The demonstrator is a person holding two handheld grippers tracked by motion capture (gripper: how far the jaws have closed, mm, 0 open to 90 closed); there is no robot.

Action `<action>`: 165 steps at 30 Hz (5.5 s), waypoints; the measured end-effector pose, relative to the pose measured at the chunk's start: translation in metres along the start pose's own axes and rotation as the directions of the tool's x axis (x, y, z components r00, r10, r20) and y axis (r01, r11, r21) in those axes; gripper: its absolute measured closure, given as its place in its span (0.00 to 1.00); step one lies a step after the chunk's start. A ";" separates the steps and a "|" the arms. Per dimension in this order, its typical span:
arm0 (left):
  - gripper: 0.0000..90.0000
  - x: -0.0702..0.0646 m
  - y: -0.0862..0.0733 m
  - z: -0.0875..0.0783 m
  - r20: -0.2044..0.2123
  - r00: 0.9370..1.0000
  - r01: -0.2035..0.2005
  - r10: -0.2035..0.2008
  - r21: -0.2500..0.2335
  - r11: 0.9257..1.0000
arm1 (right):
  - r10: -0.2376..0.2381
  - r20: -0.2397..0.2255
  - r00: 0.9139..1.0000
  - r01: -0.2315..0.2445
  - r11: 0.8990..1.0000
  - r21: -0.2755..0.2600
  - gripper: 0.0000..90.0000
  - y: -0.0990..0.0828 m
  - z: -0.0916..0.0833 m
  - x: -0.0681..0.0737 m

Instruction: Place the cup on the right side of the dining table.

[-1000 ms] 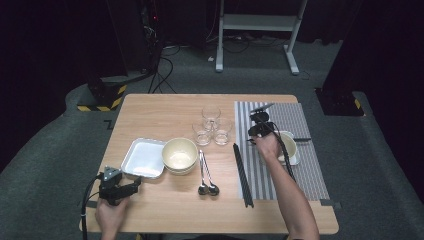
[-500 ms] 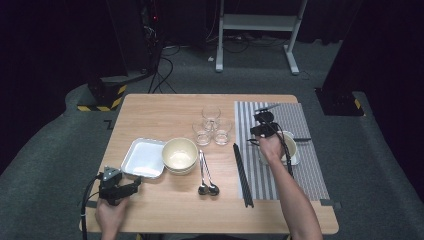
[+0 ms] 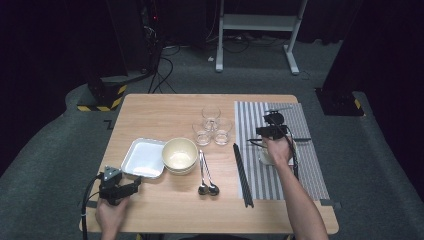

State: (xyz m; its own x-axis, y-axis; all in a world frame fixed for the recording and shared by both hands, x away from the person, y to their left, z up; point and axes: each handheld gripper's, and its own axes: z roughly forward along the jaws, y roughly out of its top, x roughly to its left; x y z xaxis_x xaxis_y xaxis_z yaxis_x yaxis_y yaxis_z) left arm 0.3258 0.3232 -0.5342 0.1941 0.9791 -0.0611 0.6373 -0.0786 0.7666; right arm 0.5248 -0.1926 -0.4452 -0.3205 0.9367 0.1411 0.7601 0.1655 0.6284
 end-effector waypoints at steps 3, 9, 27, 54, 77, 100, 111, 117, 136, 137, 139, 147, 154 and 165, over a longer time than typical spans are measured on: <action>0.22 0.000 0.000 0.000 -0.001 1.000 -0.001 0.001 0.001 1.000 | 0.014 -0.010 1.000 -0.014 1.000 -0.019 0.78 -0.001 -0.003 -0.004; 0.22 0.000 0.000 0.000 -0.002 1.000 -0.001 0.001 0.001 1.000 | 0.011 -0.004 1.000 -0.011 0.998 -0.061 0.75 -0.004 -0.011 -0.007; 0.22 0.000 0.000 0.000 -0.005 1.000 -0.002 0.002 0.002 1.000 | 0.026 -0.006 1.000 -0.027 0.995 -0.095 0.68 -0.020 -0.018 -0.025; 0.22 -0.001 0.000 0.000 -0.005 1.000 -0.003 0.003 0.003 1.000 | 0.041 0.000 0.999 -0.040 0.986 -0.163 0.59 -0.046 -0.040 -0.039; 0.22 -0.001 0.000 0.000 -0.005 1.000 -0.003 0.003 0.003 1.000 | 0.012 -0.020 1.000 -0.017 0.974 -0.227 0.58 -0.077 -0.061 -0.037; 0.22 -0.001 0.000 0.000 -0.005 1.000 -0.003 0.003 0.003 1.000 | -0.063 -0.057 0.996 0.039 0.934 -0.356 0.62 -0.129 -0.080 -0.013; 0.22 0.000 0.000 0.000 -0.006 1.000 -0.003 0.003 0.002 1.000 | -0.121 -0.089 0.989 0.083 0.931 -0.355 0.63 -0.156 -0.072 -0.002; 0.22 0.000 0.000 0.000 -0.005 1.000 -0.001 0.001 0.002 1.000 | -0.152 -0.115 0.982 0.109 0.941 -0.320 0.62 -0.163 -0.057 0.006; 0.22 -0.001 0.000 -0.001 -0.004 1.000 0.002 -0.002 -0.001 1.000 | -0.267 -0.029 0.963 0.259 0.952 -0.160 0.58 -0.164 -0.019 0.029; 0.23 -0.001 -0.001 -0.001 -0.006 1.000 0.005 -0.005 -0.002 1.000 | -0.277 -0.021 0.961 0.270 0.950 -0.158 0.58 -0.164 -0.019 0.030; 0.27 -0.002 -0.002 -0.003 -0.007 1.000 0.005 -0.005 -0.005 1.000 | -0.274 -0.028 0.961 0.266 0.951 -0.158 0.57 -0.164 -0.019 0.029; 0.27 -0.001 -0.003 -0.005 -0.010 1.000 0.000 -0.001 -0.008 1.000 | -0.277 -0.033 0.960 0.269 0.951 -0.155 0.53 -0.164 -0.018 0.030; 0.29 0.001 0.002 -0.018 -0.005 1.000 0.016 -0.016 -0.041 0.999 | -0.284 -0.034 0.958 0.276 0.949 -0.155 0.51 -0.164 -0.018 0.031; 0.29 -0.003 0.024 -0.031 0.037 0.999 0.035 -0.031 -0.085 0.996 | -0.284 -0.034 0.958 0.276 0.949 -0.155 0.51 -0.164 -0.018 0.031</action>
State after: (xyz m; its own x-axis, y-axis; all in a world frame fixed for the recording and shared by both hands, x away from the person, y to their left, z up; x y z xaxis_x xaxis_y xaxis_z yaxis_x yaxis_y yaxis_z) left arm 0.3173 0.3245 -0.4960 0.2017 0.9734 -0.1090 0.5776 -0.0284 0.8158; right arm 0.3800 -0.1965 -0.5302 -0.5426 0.8398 -0.0171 0.5453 0.3676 0.7533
